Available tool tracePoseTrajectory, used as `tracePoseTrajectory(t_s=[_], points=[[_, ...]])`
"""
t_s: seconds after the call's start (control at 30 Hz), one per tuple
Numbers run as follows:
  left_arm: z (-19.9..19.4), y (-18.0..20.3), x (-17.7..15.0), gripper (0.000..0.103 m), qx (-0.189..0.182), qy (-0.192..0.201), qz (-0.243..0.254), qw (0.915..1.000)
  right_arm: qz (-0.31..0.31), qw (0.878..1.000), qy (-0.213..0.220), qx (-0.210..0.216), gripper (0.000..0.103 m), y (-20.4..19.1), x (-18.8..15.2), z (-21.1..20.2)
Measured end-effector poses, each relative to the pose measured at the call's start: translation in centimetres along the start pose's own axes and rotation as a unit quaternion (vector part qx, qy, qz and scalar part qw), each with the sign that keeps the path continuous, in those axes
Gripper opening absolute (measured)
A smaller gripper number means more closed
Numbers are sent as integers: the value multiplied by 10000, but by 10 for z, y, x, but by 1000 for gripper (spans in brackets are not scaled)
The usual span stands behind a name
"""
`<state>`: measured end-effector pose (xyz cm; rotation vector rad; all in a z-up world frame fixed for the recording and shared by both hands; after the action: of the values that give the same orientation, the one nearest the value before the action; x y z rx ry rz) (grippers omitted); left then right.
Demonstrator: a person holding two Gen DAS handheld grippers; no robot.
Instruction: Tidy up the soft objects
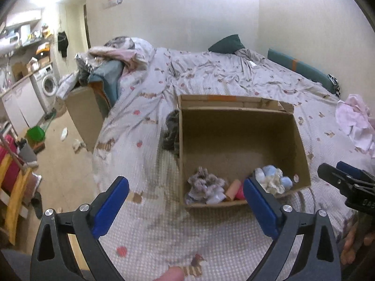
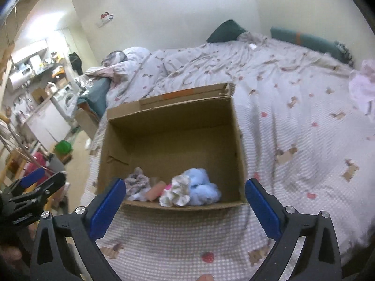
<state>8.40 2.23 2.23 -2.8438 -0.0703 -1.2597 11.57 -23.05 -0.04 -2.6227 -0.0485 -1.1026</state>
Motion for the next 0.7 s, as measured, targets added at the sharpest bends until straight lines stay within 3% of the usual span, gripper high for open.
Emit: tracePoseTrajectory(t_s=[0.17,0.7], points=[[-3,-4,-12,98,-24,-79,-243,9997,-79,9998,-17,-184,103,-2,-11,-3],[6,3,-26,98,-76,-265,-161,9995,-328,9982,-346,-369,103,-16,-28,19]])
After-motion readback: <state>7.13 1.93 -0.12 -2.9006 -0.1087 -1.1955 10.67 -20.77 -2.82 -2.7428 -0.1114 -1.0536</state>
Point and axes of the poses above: each gripper's, at about its wrist camera, not at the fingertips, and z roughly the way its jaws point, y to its right, x to its top, the point moved 4 cm from there along z, roughly the way its jaws point
